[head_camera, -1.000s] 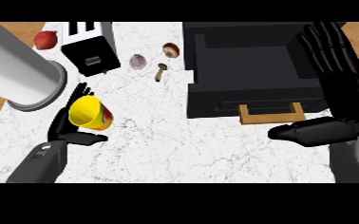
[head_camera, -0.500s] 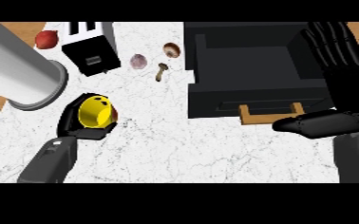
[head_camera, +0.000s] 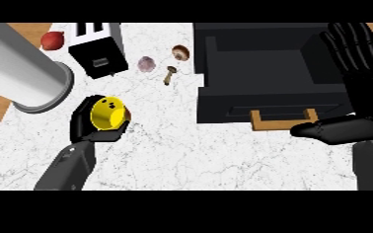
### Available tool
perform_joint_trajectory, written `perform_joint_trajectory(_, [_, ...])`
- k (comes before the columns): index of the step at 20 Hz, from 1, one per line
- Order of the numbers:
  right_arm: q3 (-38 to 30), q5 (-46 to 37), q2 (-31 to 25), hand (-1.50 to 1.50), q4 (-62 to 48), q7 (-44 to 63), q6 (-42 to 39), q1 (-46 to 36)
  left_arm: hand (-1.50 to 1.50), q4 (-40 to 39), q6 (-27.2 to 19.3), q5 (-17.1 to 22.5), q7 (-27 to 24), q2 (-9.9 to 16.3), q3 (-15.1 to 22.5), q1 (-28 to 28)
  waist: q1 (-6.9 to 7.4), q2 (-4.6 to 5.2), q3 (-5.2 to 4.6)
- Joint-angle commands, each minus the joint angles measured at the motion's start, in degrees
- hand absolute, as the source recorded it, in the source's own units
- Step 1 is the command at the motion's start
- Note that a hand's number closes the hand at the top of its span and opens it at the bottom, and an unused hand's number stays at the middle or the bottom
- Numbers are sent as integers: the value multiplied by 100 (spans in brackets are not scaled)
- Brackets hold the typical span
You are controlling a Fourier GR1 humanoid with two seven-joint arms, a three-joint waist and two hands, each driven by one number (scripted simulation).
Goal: Pick up the cup, place it into the drawer and close the drawer
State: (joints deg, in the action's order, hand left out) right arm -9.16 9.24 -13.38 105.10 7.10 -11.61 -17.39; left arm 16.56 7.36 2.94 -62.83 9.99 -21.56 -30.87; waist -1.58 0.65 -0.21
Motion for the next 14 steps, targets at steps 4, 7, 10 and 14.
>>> perform_joint_trajectory(4, [69,-163,105,-150,-209,-310,-40,276,150,422,564,38,-158,-166,168,-517,95,-41,18])
perform_joint_trajectory(7, [-206,180,-134,-150,196,95,-121,267,150,949,389,-35,359,-287,413,-723,136,-100,25])
perform_joint_trajectory(10, [-22,-30,11,-150,326,78,-16,471,150,1516,52,47,800,-593,512,-1005,181,-114,27])
perform_joint_trajectory(14, [162,-502,219,-150,-137,-340,196,365,150,2159,-28,-7,1647,-977,996,-1438,256,-123,31])
